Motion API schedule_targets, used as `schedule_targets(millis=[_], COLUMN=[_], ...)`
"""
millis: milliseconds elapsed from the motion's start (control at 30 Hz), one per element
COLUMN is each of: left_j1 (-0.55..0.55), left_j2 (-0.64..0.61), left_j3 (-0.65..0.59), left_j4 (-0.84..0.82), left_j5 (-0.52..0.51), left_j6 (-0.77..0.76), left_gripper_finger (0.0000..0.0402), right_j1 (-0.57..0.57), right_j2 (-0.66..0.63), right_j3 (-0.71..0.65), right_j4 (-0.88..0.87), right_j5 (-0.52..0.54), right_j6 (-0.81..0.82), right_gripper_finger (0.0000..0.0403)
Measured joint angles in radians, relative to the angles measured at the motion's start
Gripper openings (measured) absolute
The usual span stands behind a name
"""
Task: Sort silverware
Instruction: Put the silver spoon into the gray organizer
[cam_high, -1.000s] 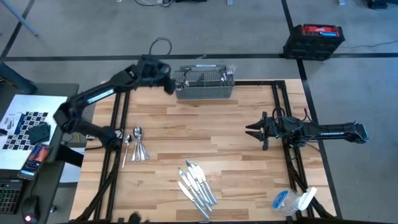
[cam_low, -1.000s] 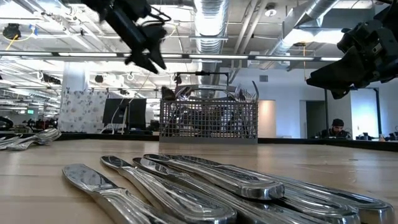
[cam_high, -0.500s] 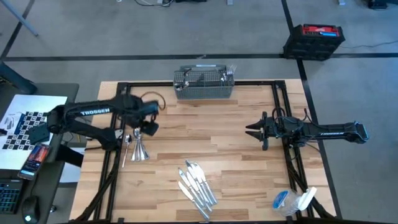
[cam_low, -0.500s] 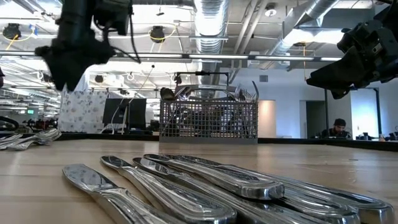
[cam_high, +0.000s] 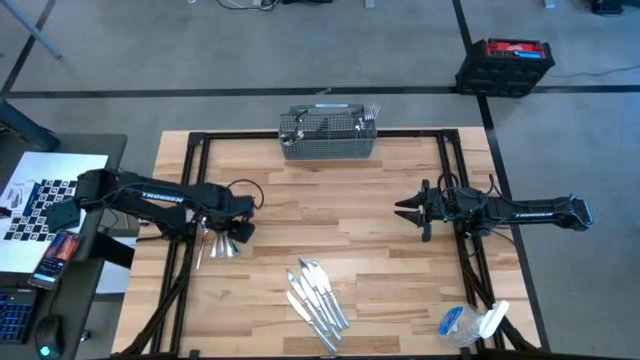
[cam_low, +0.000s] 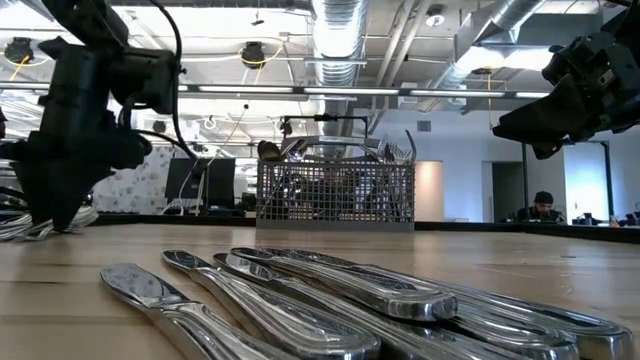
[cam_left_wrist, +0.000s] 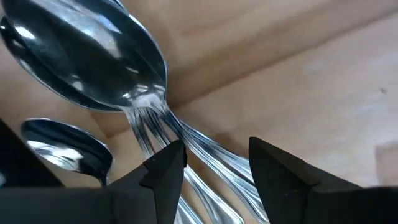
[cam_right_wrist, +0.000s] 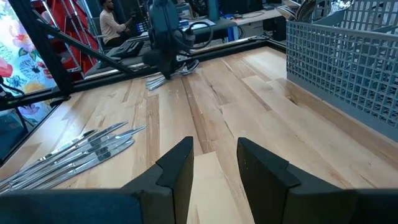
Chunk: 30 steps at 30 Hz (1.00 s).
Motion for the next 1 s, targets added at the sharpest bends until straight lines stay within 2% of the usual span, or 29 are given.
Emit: schedule_targets(millis=[133,233,500,633,800,900,1000], left_j1=[0.001,0.001,0.001,0.001,0.0,0.0,0.005], left_j2=[0.001,0.002,0.001,0.002,0.002,0.002,0.002], left_j3=[-0.002,-0.003,-0.002,0.014,0.1,0.172,0.234], left_j4=[0.034,0.038,0.036,0.028,0.033,0.041,0.064], left_j5=[-0.046,-0.062,-0.08,-0.09,-0.116,-0.162,-0.253], left_j6=[-0.001,-0.003,0.023,0.04,0.1,0.163,0.232], left_gripper_finger=[0.0161,0.0142,0.0013,0.0006,0.0002,0.0002,0.0001], right_j1=[0.0,0.0,0.0,0.0,0.0,0.0,0.0], right_j2=[0.0,0.0,0.0,0.0,0.0,0.0,0.0], right_j3=[0.0,0.0,0.0,0.0,0.0,0.0,0.0], right_j4=[0.0,0.0,0.0,0.0,0.0,0.0,0.0], right_j5=[0.0,0.0,0.0,0.0,0.0,0.0,0.0], right_j6=[0.0,0.0,0.0,0.0,0.0,0.0,0.0], right_gripper_finger=[0.0112,0.0112,0.0112,0.0112,0.0112,0.0112,0.0112])
